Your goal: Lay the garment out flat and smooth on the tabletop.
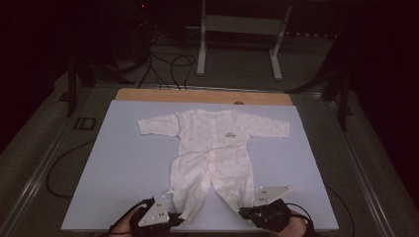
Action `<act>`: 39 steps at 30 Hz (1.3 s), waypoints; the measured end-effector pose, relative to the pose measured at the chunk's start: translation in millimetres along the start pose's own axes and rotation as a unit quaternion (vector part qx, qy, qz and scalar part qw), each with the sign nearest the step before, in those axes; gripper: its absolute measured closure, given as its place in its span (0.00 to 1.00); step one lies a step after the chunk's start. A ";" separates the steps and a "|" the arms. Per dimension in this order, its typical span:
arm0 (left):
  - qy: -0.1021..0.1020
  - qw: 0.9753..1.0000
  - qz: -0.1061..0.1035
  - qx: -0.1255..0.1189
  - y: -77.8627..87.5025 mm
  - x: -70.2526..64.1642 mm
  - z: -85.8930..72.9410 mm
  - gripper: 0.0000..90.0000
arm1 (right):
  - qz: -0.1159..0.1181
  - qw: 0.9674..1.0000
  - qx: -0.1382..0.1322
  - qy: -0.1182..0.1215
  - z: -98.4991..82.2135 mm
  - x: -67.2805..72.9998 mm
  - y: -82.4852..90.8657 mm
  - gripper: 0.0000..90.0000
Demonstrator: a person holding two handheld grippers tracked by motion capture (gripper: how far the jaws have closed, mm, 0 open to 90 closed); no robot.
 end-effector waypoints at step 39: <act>0.096 0.991 0.077 -0.058 5.9 55.9 -30.5 0.19 | -0.097 0.981 -0.151 -0.070 -10.2 -68.9 8.9 0.34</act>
Point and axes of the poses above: each handheld gripper's, and its own axes: y roughly backward along the jaws, z roughly out of its top, x roughly to its left, the point moved 6 cm from there along -y, roughly forward along the jaws, and after that the axes turned 9 degrees about -x, right-handed, at the moved point
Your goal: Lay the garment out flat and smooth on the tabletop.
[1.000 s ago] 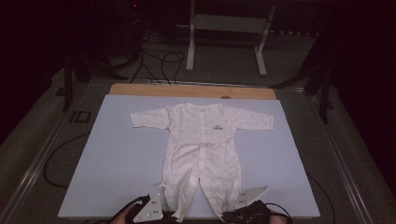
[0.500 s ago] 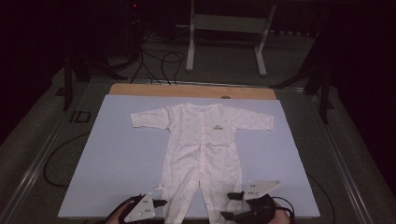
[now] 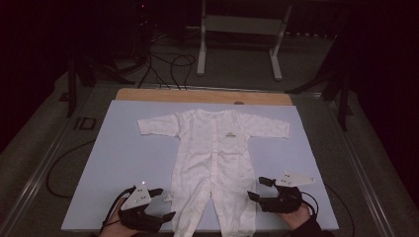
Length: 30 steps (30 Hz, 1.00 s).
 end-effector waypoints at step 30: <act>-0.018 0.998 0.026 0.061 -7.2 12.3 -7.9 0.98 | -0.011 1.000 -0.014 0.019 2.3 3.6 0.9 0.31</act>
Point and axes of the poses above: each handheld gripper's, and its own axes: y roughly backward along the jaws, z roughly out of its top, x roughly to its left, the point moved 6 cm from there along -y, roughly forward along the jaws, and after that the axes turned 9 degrees about -x, right-handed, at the moved point
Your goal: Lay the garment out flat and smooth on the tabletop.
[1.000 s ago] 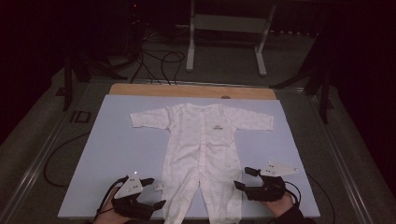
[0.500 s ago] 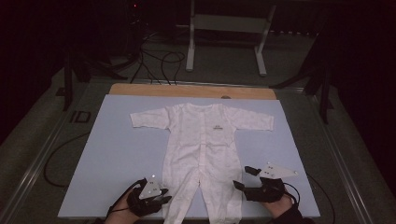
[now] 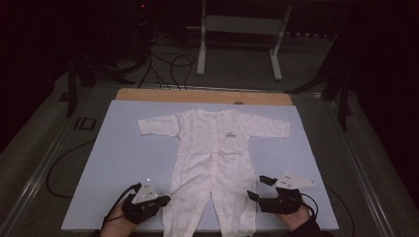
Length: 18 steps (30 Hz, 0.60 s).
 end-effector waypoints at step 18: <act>0.055 0.997 0.049 -0.021 -27.2 47.8 15.2 0.65 | -0.003 1.000 0.001 0.000 -0.2 0.3 -1.2 0.30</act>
Point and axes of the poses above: each handheld gripper's, and its own axes: y roughly backward along the jaws, z roughly out of its top, x roughly to its left, the point moved 6 cm from there along -y, roughly forward along the jaws, and after that the axes turned 9 degrees about -x, right-handed, at the moved point
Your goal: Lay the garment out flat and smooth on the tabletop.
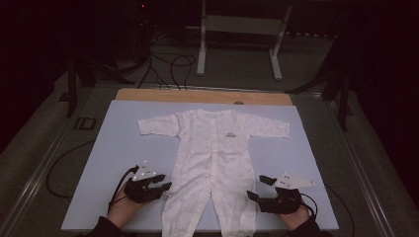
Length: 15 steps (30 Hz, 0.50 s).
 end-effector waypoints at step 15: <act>-0.033 0.999 0.015 0.034 -32.5 5.4 6.3 0.99 | -0.002 1.000 0.000 0.001 -0.6 -1.1 1.3 0.30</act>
Point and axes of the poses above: each handheld gripper's, and its own axes: y roughly backward along the jaws, z roughly out of its top, x roughly to its left, the point moved 6 cm from there along -y, roughly forward along the jaws, and after that the axes turned 9 degrees about -x, right-handed, at the moved point
